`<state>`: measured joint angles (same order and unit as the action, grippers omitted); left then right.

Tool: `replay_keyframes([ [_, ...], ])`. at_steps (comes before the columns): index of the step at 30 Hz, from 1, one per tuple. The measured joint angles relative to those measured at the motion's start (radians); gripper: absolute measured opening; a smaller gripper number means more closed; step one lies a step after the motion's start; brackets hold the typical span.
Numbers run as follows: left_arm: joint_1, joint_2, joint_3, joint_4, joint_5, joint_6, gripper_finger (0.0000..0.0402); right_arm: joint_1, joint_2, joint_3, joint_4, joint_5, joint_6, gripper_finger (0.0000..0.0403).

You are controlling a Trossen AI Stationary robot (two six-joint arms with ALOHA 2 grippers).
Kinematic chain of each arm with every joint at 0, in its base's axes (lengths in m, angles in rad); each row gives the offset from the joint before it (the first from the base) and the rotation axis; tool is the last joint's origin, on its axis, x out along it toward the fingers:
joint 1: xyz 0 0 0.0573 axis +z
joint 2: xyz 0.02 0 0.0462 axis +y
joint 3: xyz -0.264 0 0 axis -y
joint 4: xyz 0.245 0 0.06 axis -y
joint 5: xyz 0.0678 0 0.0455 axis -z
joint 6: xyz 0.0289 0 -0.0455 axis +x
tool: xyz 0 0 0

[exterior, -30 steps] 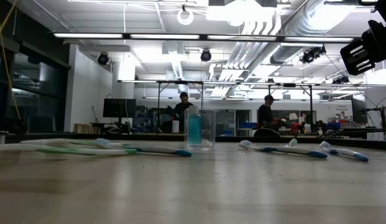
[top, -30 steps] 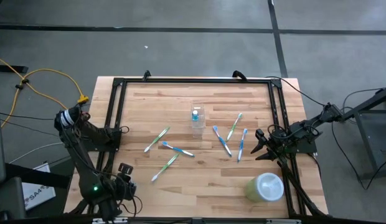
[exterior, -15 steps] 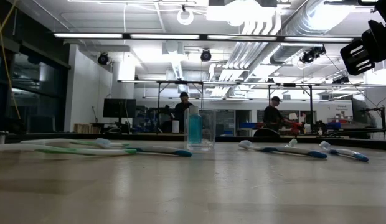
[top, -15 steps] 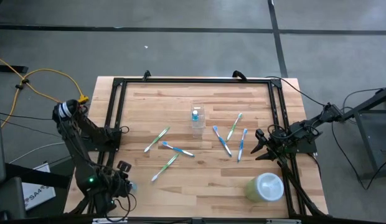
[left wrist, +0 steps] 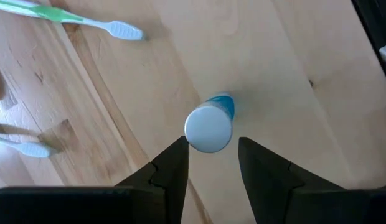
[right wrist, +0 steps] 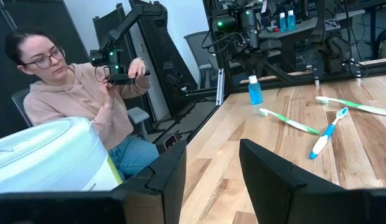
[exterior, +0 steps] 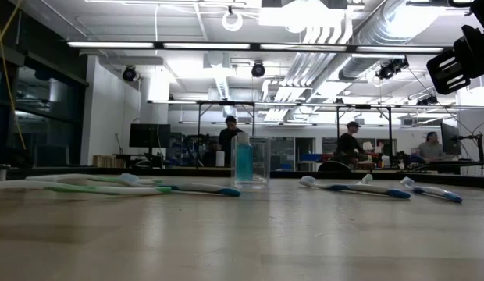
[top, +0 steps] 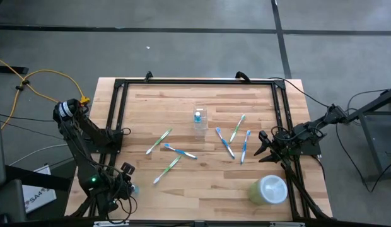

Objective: Pick & Place toothbrushing station
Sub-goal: Put the blue mouthwash into the transparent organizer

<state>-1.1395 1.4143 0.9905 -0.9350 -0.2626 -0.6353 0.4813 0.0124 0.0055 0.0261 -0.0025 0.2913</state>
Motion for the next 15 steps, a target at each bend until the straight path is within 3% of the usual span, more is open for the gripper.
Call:
replay_keyframes([
  [15,0.04,0.0,-0.013,0.043,-0.001,0.192,0.0133,0.0,0.0,0.0,0.0,0.0,0.0,0.0142],
])
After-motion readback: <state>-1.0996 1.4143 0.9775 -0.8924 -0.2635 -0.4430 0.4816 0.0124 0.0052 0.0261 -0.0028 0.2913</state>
